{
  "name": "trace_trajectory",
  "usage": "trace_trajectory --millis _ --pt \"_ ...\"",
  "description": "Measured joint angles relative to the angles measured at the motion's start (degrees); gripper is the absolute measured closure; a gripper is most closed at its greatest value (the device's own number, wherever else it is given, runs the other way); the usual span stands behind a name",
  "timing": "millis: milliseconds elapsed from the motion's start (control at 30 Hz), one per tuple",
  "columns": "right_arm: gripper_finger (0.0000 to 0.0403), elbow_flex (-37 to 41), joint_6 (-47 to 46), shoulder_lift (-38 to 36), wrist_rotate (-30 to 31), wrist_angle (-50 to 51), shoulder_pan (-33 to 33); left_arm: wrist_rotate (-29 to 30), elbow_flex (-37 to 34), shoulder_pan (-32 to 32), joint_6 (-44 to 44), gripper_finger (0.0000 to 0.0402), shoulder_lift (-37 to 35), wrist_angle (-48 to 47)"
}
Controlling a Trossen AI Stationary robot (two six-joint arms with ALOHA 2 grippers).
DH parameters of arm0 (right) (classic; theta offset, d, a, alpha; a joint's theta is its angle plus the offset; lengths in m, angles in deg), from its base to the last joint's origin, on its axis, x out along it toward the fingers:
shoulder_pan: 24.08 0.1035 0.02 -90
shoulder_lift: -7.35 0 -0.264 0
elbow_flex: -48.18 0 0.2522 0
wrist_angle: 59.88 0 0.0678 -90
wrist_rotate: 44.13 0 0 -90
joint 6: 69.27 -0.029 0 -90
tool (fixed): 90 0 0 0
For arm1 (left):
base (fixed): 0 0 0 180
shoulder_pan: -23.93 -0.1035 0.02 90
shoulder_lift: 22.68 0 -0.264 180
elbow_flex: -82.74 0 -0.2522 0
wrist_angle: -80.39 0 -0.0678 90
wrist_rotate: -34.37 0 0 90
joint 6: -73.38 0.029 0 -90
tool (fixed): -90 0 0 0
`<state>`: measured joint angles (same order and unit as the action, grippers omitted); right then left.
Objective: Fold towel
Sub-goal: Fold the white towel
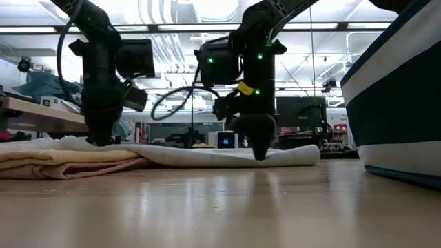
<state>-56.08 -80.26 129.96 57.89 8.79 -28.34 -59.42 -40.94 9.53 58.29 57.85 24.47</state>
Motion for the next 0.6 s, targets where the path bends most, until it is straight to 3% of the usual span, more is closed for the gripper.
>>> trace_trajectory --millis 267,600 --pt "0.0401 0.7 0.1 -1.6 -0.7 4.5 0.0 0.0 -4.5 0.0 -4.1 0.0396 -1.6 0.7" --pt "0.0395 2.9 -0.2 -20.7 0.1 4.4 0.0 0.7 -1.3 0.1 -5.6 0.0396 -11.1 0.5"
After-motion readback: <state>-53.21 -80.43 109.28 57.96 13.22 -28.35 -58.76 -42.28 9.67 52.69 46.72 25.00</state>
